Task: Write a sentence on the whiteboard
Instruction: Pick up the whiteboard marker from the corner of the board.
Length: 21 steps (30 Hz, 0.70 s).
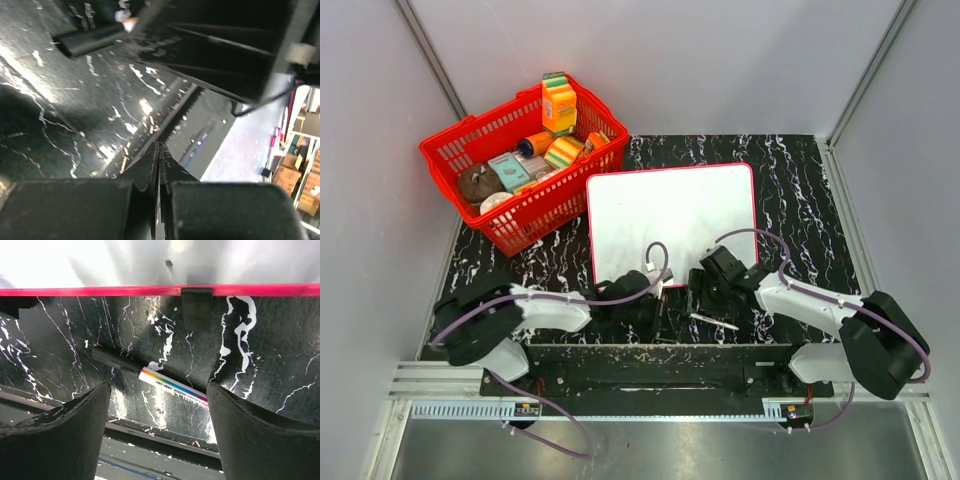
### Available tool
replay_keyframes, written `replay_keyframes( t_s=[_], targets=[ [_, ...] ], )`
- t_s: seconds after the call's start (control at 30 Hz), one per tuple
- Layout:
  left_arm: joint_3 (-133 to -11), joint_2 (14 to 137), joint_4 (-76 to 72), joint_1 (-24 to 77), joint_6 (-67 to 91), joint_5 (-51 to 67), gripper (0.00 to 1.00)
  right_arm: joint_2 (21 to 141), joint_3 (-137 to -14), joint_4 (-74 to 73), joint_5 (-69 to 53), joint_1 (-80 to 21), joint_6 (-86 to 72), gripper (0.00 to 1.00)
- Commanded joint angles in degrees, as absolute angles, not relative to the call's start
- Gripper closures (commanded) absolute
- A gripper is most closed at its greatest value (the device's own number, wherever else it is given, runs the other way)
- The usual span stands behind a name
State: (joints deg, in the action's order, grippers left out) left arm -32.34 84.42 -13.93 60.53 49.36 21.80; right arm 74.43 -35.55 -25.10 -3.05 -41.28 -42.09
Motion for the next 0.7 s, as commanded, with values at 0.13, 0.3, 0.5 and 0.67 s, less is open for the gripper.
replay_keyframes(
  t_s=[0.13,0.3,0.5,0.67],
  targets=[
    [-33.75,94.38,-28.39,61.08,56.16,14.24,1.0,69.35,-32.35,-30.06,-3.87,-41.66,-46.05,0.18],
    [-34.36,97.38,-28.39,61.0,57.21,9.32,1.0,67.33,-31.03,-30.15,-5.09,-41.66,-46.76,0.19],
    [-36.74,101.51,-27.24,60.73,58.09,6.15,1.0,66.88,-30.59,-29.97,-6.59,-41.57,-46.85,0.19],
    [-36.74,104.06,-31.37,58.98,58.97,6.41,1.0,65.13,-30.67,-30.14,-7.38,-41.57,-46.67,0.19]
  ],
)
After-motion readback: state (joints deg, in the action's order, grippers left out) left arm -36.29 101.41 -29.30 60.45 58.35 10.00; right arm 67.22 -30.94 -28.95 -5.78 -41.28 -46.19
